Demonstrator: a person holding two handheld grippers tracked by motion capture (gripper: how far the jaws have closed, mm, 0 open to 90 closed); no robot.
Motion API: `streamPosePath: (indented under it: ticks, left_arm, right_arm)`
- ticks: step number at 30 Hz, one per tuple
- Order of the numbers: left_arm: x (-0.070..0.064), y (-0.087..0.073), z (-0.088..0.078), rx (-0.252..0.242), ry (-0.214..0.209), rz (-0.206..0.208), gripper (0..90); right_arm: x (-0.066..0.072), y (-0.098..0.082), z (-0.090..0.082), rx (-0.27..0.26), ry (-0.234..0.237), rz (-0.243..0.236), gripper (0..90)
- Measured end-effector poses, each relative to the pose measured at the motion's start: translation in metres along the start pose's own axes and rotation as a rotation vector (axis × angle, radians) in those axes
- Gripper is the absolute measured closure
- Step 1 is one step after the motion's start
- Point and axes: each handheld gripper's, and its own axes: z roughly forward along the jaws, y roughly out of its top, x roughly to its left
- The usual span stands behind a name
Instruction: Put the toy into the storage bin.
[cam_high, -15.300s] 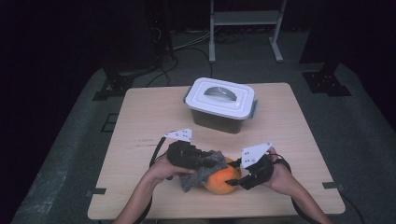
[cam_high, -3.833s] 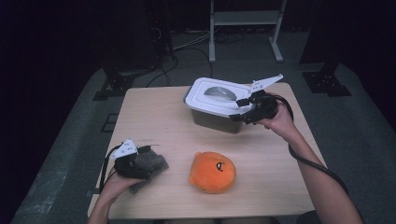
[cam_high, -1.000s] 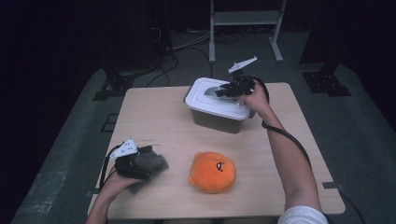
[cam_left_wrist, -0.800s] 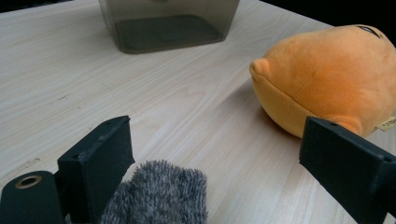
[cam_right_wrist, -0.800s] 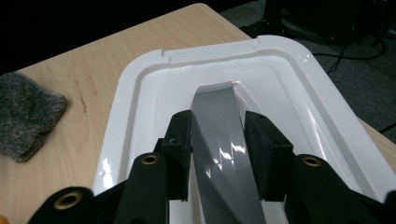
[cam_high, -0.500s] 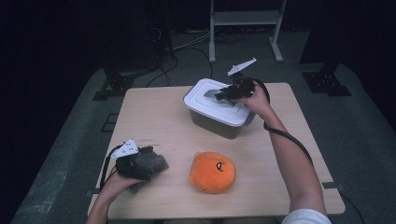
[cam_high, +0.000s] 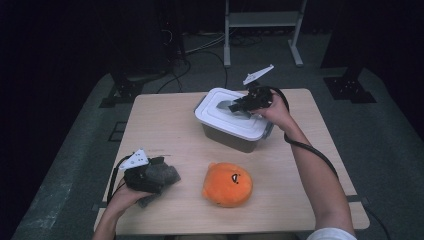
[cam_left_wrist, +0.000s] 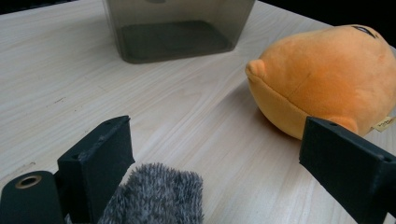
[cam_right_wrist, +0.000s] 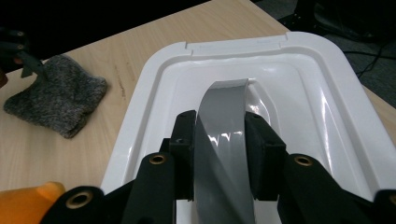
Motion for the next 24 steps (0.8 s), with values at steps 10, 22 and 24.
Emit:
streamPosePath:
  ticks: [10, 22, 24]
  left_arm:
    - [0.001, 0.002, 0.000, -0.016, -0.008, 0.004, 9.1]
    - [0.000, 0.002, 0.002, -0.012, -0.020, 0.008, 9.1]
    - [0.000, 0.003, 0.003, -0.014, -0.023, 0.007, 9.1]
  right_arm:
    - [0.018, -0.003, -0.001, 0.011, 0.056, -0.034, 66.3]
    - [0.036, -0.005, 0.002, 0.023, 0.109, -0.078, 66.3]
    - [0.039, -0.005, 0.003, 0.024, 0.116, -0.085, 66.3]
